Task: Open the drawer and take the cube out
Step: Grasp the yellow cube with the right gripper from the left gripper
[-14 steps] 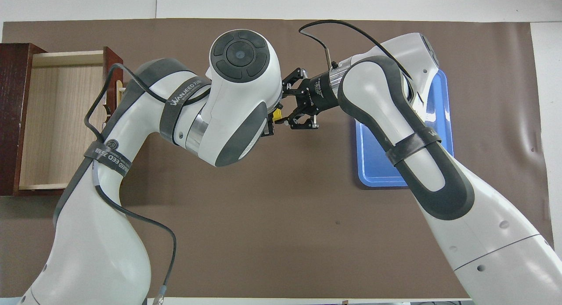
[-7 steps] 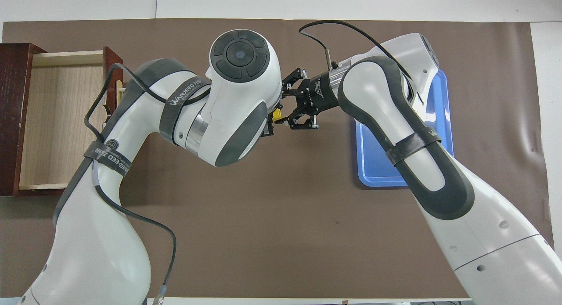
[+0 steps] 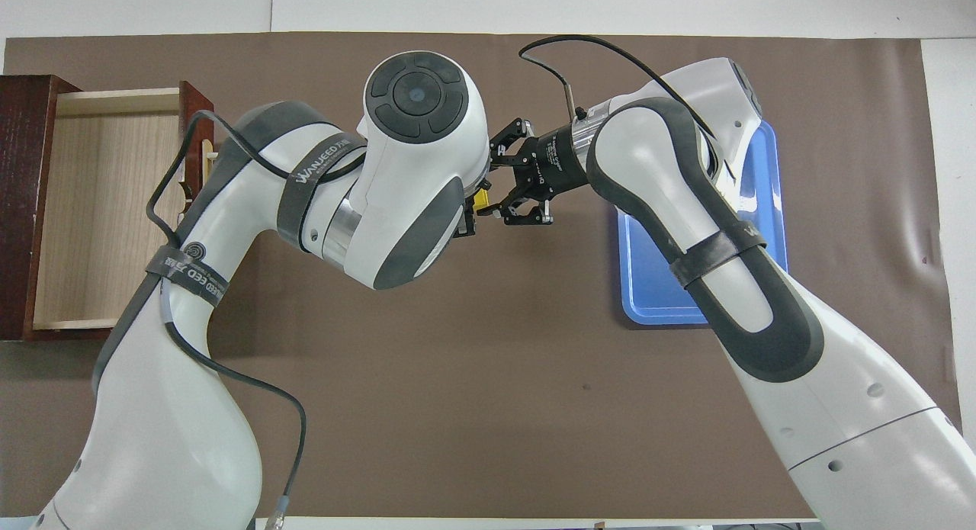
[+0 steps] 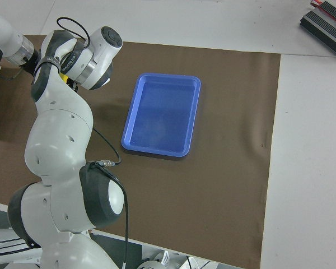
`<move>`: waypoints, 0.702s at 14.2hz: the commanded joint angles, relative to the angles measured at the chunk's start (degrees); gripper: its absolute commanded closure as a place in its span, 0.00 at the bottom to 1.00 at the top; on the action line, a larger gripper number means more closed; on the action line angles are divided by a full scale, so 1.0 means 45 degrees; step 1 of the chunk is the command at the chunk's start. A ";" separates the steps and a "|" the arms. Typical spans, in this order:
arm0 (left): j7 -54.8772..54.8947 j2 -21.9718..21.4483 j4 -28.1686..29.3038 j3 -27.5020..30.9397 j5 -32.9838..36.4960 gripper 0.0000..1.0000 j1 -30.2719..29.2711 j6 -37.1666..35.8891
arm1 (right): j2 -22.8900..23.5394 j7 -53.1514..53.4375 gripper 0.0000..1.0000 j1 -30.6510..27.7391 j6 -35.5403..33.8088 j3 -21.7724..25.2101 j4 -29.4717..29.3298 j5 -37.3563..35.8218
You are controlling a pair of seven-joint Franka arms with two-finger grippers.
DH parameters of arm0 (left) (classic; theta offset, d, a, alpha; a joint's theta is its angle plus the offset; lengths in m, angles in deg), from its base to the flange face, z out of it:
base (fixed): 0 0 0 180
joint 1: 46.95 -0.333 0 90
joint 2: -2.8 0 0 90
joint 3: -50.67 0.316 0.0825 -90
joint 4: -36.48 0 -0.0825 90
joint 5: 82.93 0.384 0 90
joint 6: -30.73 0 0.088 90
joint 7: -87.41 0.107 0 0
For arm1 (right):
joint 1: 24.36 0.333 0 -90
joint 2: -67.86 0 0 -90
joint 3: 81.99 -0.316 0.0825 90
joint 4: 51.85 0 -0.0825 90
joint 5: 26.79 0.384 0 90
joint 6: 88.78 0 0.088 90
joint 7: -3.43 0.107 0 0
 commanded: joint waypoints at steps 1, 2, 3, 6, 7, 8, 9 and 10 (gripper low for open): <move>-0.0130 -0.0020 0.0171 0.0132 0.0244 1.00 0.0138 0.0185 | -0.0311 0.0262 1.00 0.0054 0.0142 -0.0077 0.0342 0.0541; -0.0130 -0.0040 0.0171 0.0132 0.0263 1.00 0.0138 0.0165 | -0.0311 0.0262 1.00 0.0054 0.0122 -0.0077 0.0342 0.0541; -0.0130 -0.0040 0.0171 0.0132 0.0244 0.86 0.0138 0.0165 | -0.0311 0.0262 1.00 0.0054 0.0122 -0.0077 0.0342 0.0541; -0.0149 -0.0040 0.0171 0.0132 0.0244 0.16 0.0138 0.0146 | -0.0311 0.0262 1.00 0.0054 0.0239 -0.0077 0.0342 0.0541; -0.0149 -0.0040 0.0152 0.0132 0.0244 0.00 0.0138 0.0087 | -0.0311 0.0262 1.00 0.0054 0.0239 -0.0077 0.0342 0.0541; -0.0149 -0.0040 0.0151 0.0152 0.0244 0.00 0.0138 0.0048 | -0.0311 0.0262 1.00 0.0054 0.0239 -0.0077 0.0342 0.0541; -0.0149 -0.0040 0.0132 0.0152 0.0244 0.00 0.0138 0.0028 | -0.0311 0.0262 1.00 0.0054 0.0239 -0.0077 0.0342 0.0541; -0.0149 -0.0059 0.0132 0.0152 0.0244 0.00 0.0138 0.0009 | -0.0311 0.0262 1.00 0.0054 0.0239 -0.0077 0.0342 0.0541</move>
